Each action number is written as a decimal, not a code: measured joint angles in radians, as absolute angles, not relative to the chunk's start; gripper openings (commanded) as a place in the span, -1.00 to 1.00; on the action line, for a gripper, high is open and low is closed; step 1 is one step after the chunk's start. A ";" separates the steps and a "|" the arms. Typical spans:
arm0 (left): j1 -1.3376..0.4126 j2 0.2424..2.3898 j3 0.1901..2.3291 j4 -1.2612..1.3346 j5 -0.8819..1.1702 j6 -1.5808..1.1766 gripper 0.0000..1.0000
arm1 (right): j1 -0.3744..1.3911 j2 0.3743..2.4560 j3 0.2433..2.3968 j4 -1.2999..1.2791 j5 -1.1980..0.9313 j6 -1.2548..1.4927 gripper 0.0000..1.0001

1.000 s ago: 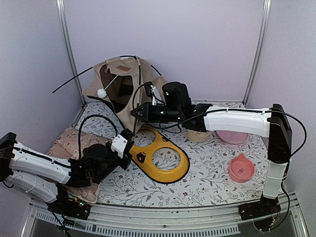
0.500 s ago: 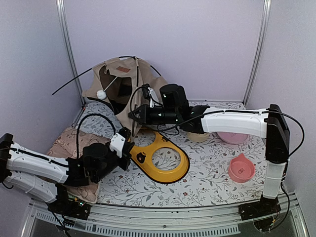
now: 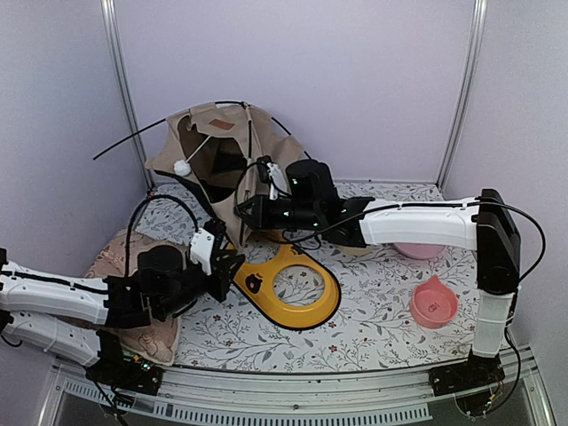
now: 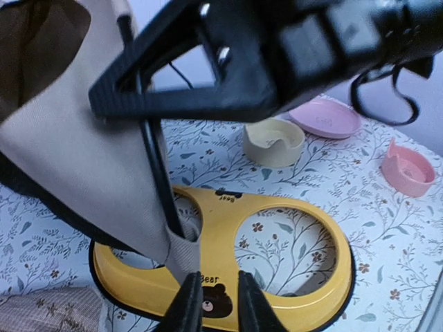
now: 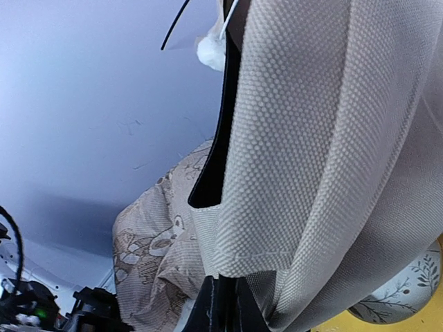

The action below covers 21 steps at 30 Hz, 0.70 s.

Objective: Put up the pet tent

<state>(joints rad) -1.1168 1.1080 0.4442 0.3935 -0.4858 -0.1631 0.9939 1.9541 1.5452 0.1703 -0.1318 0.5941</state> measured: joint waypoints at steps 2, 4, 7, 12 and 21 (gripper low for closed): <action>-1.117 1.077 0.473 0.387 -0.462 -0.187 -0.29 | 0.992 1.954 1.542 0.146 -0.104 0.570 -1.00; -1.118 1.040 0.504 0.382 -0.454 -0.197 -0.15 | 0.990 1.954 1.544 0.121 -0.086 0.543 -1.00; -1.117 0.980 0.533 0.365 -0.462 -0.208 0.00 | 0.989 1.954 1.569 0.049 -0.064 0.481 -1.00; -1.103 0.888 0.590 0.289 -0.499 -0.212 0.25 | 0.989 1.954 1.663 -0.056 -0.042 0.352 -1.00; -0.979 0.879 0.858 0.097 -0.560 -0.183 0.37 | 0.980 1.938 1.710 -0.219 0.032 0.131 -1.00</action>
